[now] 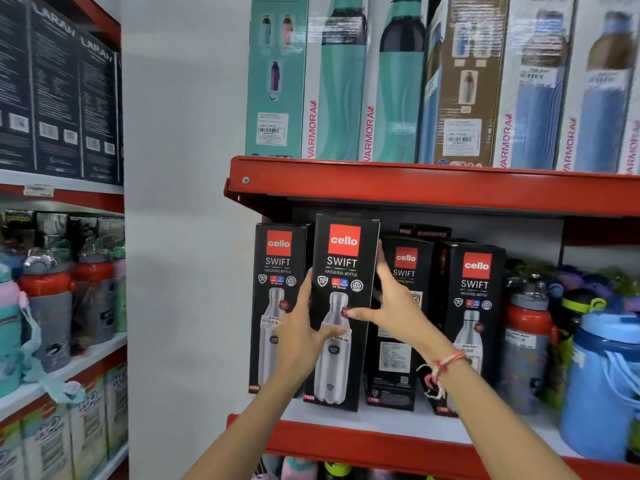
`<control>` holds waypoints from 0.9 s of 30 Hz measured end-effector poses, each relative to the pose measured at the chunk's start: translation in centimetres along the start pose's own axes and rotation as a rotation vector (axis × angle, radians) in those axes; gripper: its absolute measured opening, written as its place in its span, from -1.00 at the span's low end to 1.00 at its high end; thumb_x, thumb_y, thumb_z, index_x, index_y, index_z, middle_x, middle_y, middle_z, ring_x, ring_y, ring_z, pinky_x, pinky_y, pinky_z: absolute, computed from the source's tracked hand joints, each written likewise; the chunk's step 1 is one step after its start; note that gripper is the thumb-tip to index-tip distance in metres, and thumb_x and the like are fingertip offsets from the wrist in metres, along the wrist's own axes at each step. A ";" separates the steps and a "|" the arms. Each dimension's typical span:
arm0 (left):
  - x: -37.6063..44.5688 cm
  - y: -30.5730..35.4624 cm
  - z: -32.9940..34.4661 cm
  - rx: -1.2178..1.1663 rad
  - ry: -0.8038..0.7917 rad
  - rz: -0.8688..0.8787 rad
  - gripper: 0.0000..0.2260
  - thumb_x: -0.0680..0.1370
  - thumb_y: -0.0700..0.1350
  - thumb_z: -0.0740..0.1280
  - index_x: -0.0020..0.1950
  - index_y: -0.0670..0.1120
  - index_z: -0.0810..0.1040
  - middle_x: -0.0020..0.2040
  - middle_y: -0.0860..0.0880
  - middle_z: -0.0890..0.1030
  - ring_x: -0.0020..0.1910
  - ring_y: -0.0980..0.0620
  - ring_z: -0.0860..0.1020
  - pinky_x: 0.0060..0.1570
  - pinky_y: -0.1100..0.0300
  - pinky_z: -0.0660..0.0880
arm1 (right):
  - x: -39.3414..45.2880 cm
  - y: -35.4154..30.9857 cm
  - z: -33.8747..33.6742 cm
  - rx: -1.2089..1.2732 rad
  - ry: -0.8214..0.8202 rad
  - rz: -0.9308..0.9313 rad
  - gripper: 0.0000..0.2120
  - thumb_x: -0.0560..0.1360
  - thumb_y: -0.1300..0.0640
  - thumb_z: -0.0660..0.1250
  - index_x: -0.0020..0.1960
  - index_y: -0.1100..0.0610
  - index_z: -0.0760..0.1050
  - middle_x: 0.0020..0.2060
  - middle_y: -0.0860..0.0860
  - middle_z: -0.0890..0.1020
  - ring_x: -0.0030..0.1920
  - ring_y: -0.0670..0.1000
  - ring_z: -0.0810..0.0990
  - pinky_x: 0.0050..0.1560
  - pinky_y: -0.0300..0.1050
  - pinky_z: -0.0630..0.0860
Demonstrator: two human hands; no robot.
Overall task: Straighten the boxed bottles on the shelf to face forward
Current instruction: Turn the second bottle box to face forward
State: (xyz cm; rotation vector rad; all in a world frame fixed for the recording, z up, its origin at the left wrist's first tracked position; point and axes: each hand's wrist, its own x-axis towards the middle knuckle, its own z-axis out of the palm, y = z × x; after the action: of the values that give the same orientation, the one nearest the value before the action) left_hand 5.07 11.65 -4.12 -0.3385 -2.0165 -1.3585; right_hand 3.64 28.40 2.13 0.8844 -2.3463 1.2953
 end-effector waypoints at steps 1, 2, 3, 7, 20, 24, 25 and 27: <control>0.2 -0.3 0.2 0.011 0.003 -0.005 -0.02 0.34 -0.15 0.55 0.53 0.22 -0.02 0.33 0.10 0.51 0.21 0.18 0.50 0.27 0.12 0.46 | 0.3 0.3 0.2 -0.006 0.019 0.008 0.18 0.34 0.25 0.53 0.49 -0.24 -0.32 0.07 -0.42 0.42 0.07 -0.28 0.49 0.27 -0.20 0.38; 0.4 -0.4 0.5 0.038 0.004 -0.007 -0.03 0.35 -0.16 0.54 0.54 0.19 -0.03 0.23 0.08 0.56 0.05 0.27 0.52 0.15 0.33 0.47 | 0.6 0.6 0.5 -0.016 0.040 0.011 0.18 0.34 0.26 0.53 0.49 -0.24 -0.32 0.06 -0.42 0.42 0.06 -0.27 0.49 0.26 -0.19 0.39; 0.6 -0.4 0.7 0.079 0.004 -0.014 -0.04 0.38 -0.18 0.52 0.54 0.15 -0.05 0.11 0.05 0.59 -0.13 0.35 0.47 -0.03 0.51 0.43 | 0.8 1.0 0.8 -0.027 0.065 0.011 0.18 0.34 0.28 0.53 0.49 -0.25 -0.31 0.07 -0.39 0.44 0.09 -0.24 0.50 0.26 -0.18 0.40; 0.8 -0.9 2.2 0.133 0.002 -0.079 -0.07 0.43 -0.25 0.46 0.55 0.08 -0.11 -0.02 0.09 0.50 -0.25 0.26 0.45 -0.11 0.46 0.46 | 1.4 2.7 2.0 -0.078 0.149 0.017 0.16 0.34 0.31 0.51 0.47 -0.29 -0.29 0.28 -0.09 0.52 0.23 -0.06 0.53 0.30 -0.08 0.42; 1.8 -1.0 3.5 0.407 0.019 -0.116 -0.11 0.50 -0.22 0.40 0.53 0.06 -0.23 -0.22 0.01 0.47 -0.41 0.18 0.41 -0.29 0.33 0.40 | 1.0 5.2 4.5 -0.326 0.438 0.011 -0.01 0.43 0.16 0.46 0.50 -0.13 -0.23 -0.12 0.06 0.48 -0.28 -0.01 0.53 -0.08 -0.08 0.61; 1.7 -1.1 2.9 0.378 0.037 -0.092 -0.16 0.50 -0.30 0.37 0.56 0.04 -0.13 -0.30 0.00 0.48 -0.47 0.19 0.38 -0.30 0.33 0.38 | 0.5 5.1 5.2 -0.305 0.466 -0.038 -0.03 0.43 0.19 0.46 0.54 -0.11 -0.15 0.25 0.10 0.56 0.01 0.06 0.64 0.08 -0.02 0.60; 1.5 -1.1 2.7 0.356 0.033 -0.100 -0.21 0.51 -0.30 0.36 0.56 0.01 -0.08 -0.28 -0.02 0.51 -0.46 0.17 0.41 -0.29 0.36 0.39 | 0.3 5.2 5.3 -0.307 0.461 -0.053 -0.06 0.43 0.21 0.45 0.54 -0.09 -0.12 0.33 0.09 0.50 0.10 0.05 0.62 0.16 -0.04 0.56; 1.3 -0.9 2.6 0.293 0.039 -0.136 -0.31 0.54 -0.29 0.32 0.54 -0.02 0.02 -0.26 0.02 0.52 -0.42 0.23 0.49 -0.29 0.45 0.39 | 0.1 5.2 5.4 -0.314 0.446 -0.069 -0.11 0.44 0.23 0.44 0.54 -0.06 -0.07 0.40 0.06 0.41 0.17 0.06 0.58 0.22 -0.09 0.51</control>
State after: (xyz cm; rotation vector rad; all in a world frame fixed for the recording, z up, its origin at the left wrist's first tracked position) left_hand 2.60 13.35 -4.52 -0.0432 -2.1995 -1.1159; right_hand 0.27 25.91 -4.14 0.5105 -2.0637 0.9406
